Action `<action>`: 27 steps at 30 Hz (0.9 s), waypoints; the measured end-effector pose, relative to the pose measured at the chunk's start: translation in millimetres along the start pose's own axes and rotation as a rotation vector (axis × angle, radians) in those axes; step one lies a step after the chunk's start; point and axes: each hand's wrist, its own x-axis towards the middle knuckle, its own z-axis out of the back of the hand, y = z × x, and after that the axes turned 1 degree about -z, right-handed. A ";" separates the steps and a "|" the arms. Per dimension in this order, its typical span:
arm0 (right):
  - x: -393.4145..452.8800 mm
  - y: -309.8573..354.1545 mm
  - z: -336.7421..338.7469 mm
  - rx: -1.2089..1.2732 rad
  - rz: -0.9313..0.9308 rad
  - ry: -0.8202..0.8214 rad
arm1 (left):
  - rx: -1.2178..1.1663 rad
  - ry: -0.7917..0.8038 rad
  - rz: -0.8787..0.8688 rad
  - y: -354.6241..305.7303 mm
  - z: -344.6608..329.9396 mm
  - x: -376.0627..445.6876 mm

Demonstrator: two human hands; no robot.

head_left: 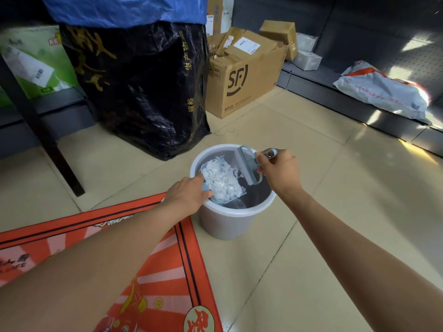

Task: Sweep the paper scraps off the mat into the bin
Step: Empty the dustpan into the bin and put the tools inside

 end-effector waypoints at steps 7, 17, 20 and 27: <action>-16.2 14.5 -1.7 0.148 0.039 0.005 | -0.015 0.000 -0.023 -4.7 -2.7 -1.4; -22.1 -3.8 -15.9 -0.023 0.096 0.037 | -0.011 -0.039 -0.027 -5.2 -0.1 -7.8; -22.7 -2.8 -14.4 -0.030 0.061 0.062 | -0.015 -0.040 -0.018 -2.5 0.2 -9.9; -22.2 6.4 -7.7 0.063 0.039 -0.019 | -0.009 -0.034 -0.019 -3.1 3.8 -12.5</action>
